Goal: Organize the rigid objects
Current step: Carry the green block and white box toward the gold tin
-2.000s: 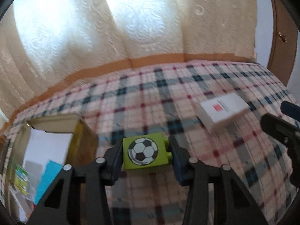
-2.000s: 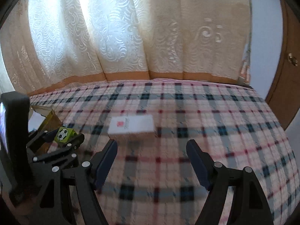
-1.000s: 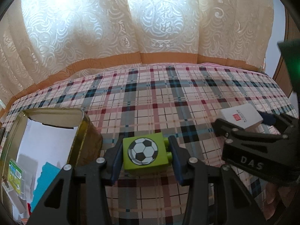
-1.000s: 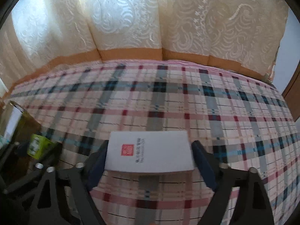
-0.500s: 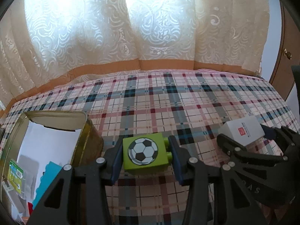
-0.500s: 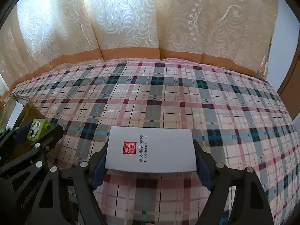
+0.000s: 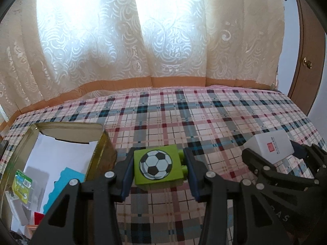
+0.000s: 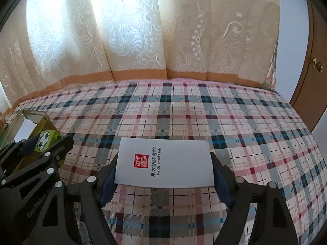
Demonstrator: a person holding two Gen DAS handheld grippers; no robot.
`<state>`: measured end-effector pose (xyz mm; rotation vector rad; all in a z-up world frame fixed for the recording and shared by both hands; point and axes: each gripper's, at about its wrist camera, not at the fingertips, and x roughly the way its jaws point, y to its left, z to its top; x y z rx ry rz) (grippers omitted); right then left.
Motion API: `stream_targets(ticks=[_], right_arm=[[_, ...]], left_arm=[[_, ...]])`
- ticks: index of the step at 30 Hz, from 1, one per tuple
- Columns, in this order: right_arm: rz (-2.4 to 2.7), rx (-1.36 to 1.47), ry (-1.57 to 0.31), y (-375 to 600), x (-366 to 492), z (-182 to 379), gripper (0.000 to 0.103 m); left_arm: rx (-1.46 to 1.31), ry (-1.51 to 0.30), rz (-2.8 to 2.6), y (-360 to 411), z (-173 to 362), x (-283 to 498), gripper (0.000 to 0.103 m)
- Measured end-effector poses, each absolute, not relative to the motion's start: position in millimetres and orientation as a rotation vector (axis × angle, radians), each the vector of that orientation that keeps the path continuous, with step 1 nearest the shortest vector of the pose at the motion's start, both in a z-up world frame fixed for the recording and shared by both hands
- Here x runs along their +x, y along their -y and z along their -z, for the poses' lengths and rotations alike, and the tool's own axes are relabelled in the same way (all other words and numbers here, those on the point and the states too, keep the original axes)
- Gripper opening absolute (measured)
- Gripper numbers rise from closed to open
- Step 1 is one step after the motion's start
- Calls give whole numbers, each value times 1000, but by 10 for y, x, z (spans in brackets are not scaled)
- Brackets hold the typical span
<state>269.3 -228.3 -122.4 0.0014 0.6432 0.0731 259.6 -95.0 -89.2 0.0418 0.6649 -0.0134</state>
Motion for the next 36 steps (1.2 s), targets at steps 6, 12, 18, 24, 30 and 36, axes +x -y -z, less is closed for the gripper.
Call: stream_targets(ticks=[6, 12, 18, 24, 30, 36], right_arm=[[-62, 3, -584, 2285, 2563, 1146, 81], [-66, 33, -567, 2322, 2439, 1126, 81], [-54, 15, -530, 2290, 2325, 1095, 81], [-54, -7, -509, 2234, 2206, 1090, 81], [-58, -11, -493, 2217, 2134, 1079, 81], [-66, -9, -484, 2217, 2062, 1072, 81]], left_arm=[[41, -637, 13, 942, 864, 2488, 45], [44, -625, 9, 930, 854, 2393, 45], [50, -612, 8, 923, 842, 2302, 45], [63, -595, -2, 926, 830, 2213, 45], [75, -577, -10, 910, 815, 2104, 45], [81, -564, -19, 886, 803, 2010, 45]])
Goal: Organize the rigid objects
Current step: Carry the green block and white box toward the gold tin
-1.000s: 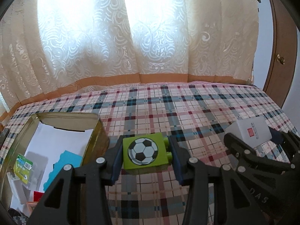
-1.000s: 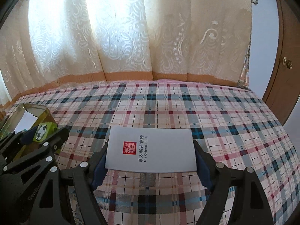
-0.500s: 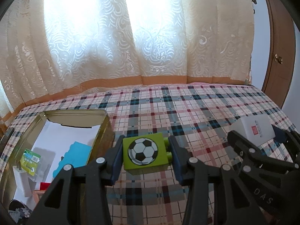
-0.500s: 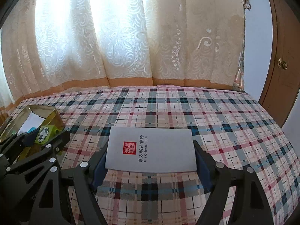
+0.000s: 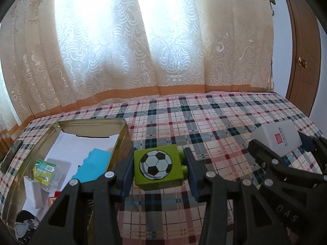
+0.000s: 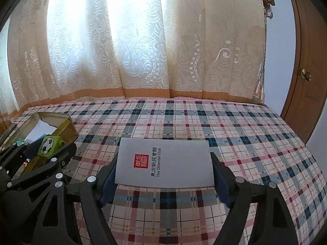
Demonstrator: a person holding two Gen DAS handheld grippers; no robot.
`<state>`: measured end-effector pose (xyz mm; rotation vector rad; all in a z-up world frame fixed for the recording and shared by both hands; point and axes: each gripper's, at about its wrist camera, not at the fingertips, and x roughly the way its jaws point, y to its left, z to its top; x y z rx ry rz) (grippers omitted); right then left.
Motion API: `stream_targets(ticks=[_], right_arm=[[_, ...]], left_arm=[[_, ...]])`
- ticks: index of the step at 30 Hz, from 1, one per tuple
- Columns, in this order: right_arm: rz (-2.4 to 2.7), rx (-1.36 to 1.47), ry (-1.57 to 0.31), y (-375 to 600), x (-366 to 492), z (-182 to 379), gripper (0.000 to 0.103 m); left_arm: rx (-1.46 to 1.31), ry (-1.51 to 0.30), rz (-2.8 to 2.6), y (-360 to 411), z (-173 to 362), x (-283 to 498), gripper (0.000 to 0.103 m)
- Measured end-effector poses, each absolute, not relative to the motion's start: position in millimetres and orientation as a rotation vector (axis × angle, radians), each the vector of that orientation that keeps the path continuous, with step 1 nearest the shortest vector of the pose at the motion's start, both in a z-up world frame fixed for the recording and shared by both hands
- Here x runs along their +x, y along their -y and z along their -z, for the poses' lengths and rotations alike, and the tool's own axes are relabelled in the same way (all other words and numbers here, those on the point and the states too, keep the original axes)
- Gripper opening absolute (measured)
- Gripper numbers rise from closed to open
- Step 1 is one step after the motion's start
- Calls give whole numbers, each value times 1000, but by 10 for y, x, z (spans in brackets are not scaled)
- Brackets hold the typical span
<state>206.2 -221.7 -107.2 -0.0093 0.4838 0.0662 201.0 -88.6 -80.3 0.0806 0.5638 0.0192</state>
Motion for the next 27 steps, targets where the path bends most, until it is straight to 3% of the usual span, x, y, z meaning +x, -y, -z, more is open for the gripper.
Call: stream_targets(ticks=[27], right_arm=[[-87, -23, -469, 2134, 1857, 1070, 81]], left_arm=[[121, -521, -23, 852, 753, 1695, 45]])
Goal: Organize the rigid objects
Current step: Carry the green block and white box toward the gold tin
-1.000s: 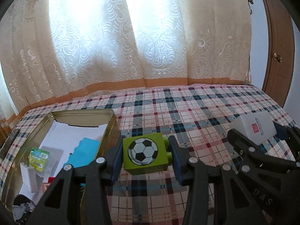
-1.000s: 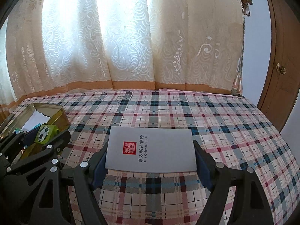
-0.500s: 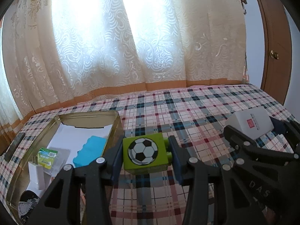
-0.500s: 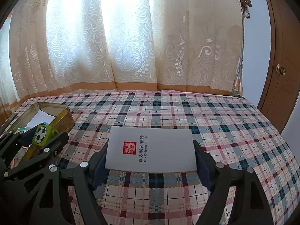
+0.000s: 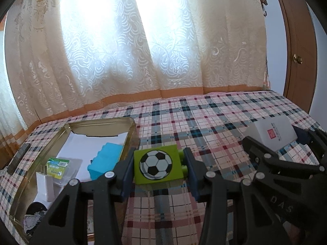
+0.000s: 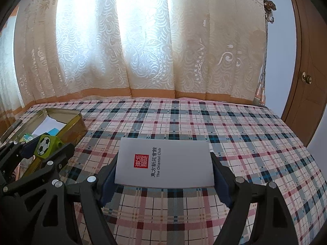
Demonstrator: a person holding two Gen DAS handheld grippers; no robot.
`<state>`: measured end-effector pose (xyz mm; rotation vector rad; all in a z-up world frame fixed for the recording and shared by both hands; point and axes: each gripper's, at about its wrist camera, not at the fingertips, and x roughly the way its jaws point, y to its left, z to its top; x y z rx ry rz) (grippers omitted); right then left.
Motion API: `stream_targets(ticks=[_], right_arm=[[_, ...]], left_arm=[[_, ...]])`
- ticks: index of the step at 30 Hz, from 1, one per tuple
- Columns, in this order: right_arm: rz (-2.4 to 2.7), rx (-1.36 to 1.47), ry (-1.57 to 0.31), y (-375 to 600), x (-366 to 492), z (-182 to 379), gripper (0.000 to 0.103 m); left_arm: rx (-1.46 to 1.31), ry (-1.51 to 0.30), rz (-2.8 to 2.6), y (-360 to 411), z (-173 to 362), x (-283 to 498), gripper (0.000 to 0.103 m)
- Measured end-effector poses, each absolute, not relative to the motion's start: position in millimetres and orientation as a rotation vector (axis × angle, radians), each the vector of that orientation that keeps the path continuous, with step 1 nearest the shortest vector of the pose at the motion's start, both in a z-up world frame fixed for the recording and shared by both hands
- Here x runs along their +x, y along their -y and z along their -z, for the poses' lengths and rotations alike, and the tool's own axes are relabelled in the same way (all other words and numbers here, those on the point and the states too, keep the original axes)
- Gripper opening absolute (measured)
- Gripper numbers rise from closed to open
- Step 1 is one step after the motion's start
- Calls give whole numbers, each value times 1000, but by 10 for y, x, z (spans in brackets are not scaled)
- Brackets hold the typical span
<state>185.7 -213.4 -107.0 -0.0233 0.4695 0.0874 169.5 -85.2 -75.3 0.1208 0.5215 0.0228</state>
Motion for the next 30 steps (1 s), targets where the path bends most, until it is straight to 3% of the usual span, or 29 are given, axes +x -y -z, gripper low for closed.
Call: stream_targets(ticks=[30], right_arm=[[-130, -2, -328, 2063, 1281, 1022, 81]], left_arm=[[69, -458, 26, 631, 672, 1194, 45]])
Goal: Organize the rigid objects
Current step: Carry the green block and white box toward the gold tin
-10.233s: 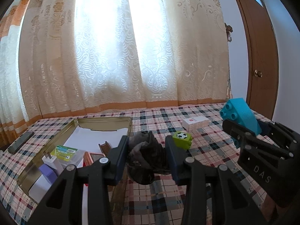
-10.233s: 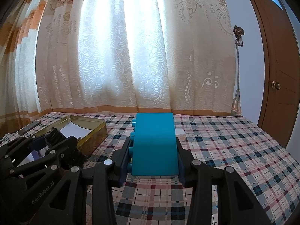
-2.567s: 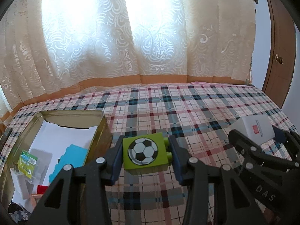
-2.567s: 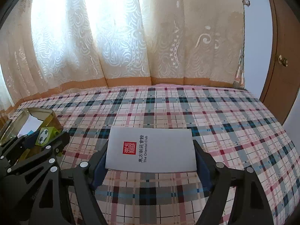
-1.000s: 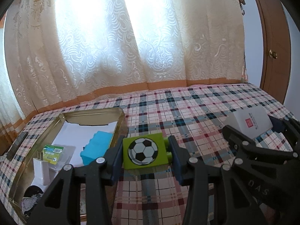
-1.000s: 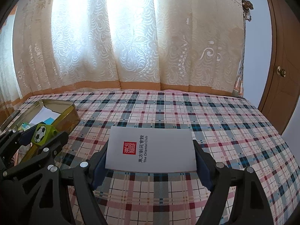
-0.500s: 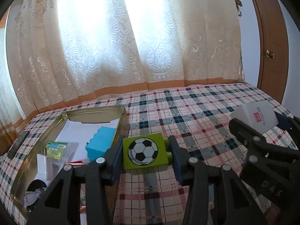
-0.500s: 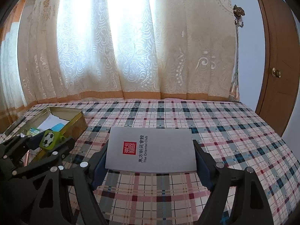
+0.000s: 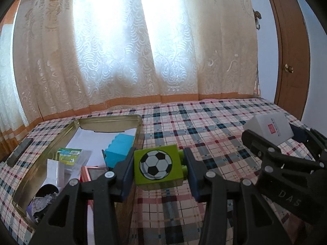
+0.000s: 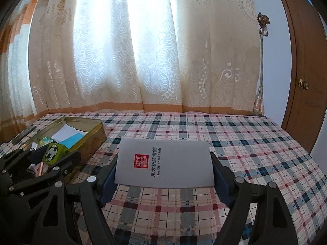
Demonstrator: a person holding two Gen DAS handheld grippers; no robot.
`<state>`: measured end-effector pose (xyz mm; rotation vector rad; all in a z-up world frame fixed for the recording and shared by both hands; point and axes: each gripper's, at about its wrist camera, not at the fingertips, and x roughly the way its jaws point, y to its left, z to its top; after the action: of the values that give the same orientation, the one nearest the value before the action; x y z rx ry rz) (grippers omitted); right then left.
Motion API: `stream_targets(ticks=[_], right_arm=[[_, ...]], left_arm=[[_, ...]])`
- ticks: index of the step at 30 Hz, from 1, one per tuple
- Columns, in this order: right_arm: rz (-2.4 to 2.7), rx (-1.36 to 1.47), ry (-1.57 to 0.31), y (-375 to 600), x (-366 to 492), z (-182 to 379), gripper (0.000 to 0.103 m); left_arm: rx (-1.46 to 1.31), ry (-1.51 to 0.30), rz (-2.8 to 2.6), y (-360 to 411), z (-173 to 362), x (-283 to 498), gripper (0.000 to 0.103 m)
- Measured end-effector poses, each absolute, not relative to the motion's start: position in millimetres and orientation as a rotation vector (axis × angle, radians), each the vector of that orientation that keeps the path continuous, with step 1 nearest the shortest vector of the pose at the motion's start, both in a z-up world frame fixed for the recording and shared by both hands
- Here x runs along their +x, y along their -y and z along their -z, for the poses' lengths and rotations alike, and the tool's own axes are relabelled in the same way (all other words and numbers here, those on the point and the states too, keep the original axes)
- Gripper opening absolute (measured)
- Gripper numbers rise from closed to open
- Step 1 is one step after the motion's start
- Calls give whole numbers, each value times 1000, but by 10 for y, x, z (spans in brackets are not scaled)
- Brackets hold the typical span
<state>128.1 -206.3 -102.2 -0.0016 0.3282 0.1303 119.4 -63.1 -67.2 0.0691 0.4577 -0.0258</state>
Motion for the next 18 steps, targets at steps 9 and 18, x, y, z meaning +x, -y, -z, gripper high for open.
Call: stream_targets(ticks=[9, 18], right_arm=[[-137, -1, -294, 2046, 1191, 1004, 81], [-155, -8, -275, 2003, 1097, 1004, 81]], left_arm=[[82, -413, 25, 605, 653, 1032, 45], [78, -384, 24, 577, 637, 929, 45]])
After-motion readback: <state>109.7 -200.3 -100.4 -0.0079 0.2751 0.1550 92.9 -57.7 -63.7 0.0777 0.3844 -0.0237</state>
